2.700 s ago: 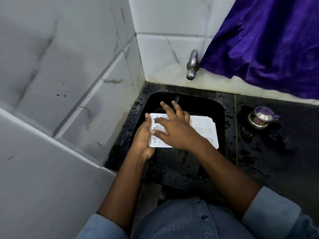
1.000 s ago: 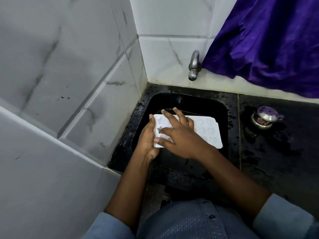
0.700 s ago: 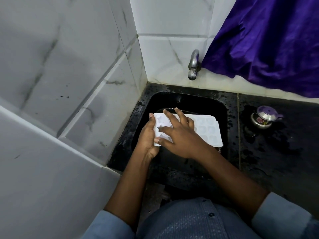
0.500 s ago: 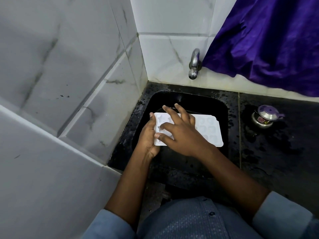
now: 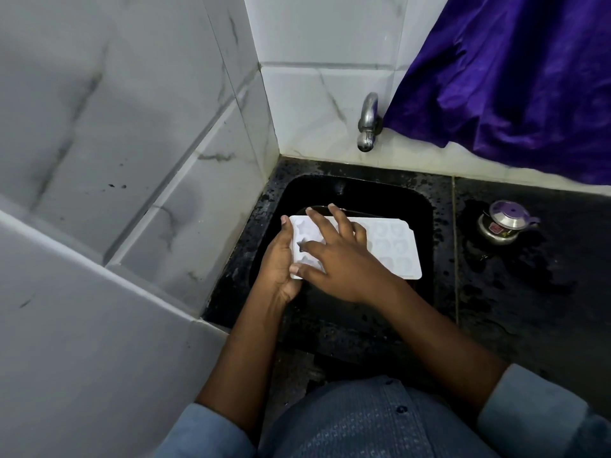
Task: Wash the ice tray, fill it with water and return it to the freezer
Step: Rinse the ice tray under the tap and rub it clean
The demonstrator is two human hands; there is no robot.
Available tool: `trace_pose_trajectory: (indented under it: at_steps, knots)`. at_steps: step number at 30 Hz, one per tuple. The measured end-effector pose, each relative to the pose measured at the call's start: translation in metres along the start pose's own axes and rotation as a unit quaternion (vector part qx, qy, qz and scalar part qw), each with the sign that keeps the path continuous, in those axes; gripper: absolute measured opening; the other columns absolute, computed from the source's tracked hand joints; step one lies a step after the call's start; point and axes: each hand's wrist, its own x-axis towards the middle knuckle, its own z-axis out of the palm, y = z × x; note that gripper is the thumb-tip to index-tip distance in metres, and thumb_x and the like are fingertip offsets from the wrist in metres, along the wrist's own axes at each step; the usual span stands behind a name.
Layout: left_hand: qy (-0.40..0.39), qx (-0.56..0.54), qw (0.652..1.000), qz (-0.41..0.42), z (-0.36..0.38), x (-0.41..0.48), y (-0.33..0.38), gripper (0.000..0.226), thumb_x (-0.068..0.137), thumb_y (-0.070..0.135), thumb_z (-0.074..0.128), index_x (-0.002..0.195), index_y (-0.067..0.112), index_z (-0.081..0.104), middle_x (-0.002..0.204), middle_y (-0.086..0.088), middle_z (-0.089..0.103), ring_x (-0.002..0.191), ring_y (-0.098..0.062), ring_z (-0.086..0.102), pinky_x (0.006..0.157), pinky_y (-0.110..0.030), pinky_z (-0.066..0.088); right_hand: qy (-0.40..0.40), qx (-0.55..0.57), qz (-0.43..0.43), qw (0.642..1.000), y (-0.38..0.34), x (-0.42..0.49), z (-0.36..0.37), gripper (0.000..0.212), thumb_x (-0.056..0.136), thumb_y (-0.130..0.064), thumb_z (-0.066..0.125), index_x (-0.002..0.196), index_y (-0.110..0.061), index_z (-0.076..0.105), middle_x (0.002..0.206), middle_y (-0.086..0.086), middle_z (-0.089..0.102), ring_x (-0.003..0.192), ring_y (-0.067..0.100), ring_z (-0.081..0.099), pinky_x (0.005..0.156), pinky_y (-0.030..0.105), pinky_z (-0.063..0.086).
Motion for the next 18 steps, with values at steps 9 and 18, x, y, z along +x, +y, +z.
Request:
trace_pose_trajectory:
  at_steps: [9,18]
  knots:
    - [-0.011,-0.008,1.0,0.004,-0.0006,0.0016,0.0006,0.071,0.104,0.069,0.046,0.135,0.01,0.07,0.126,-0.021,0.077,0.109,-0.032,0.078,0.086,-0.045,0.066,0.015,-0.009,0.003,1.0,-0.0035,0.0006,-0.0027,0.069,0.097,-0.074,0.027,0.132,-0.032,0.068,0.175,-0.002,0.007,0.159,0.027,-0.011,0.119,0.055,0.009]
    - [-0.003,0.004,1.0,-0.001,-0.0052,0.0046,-0.0054,0.074,0.107,0.069,0.04,0.143,0.01,0.066,0.136,-0.025,0.071,0.12,-0.038,0.07,0.11,-0.055,0.05,0.026,0.037,0.004,0.999,-0.0025,-0.0001,-0.0052,0.071,0.095,-0.076,0.023,0.12,-0.032,0.072,0.174,-0.005,0.01,0.159,0.024,-0.01,0.119,0.054,0.011]
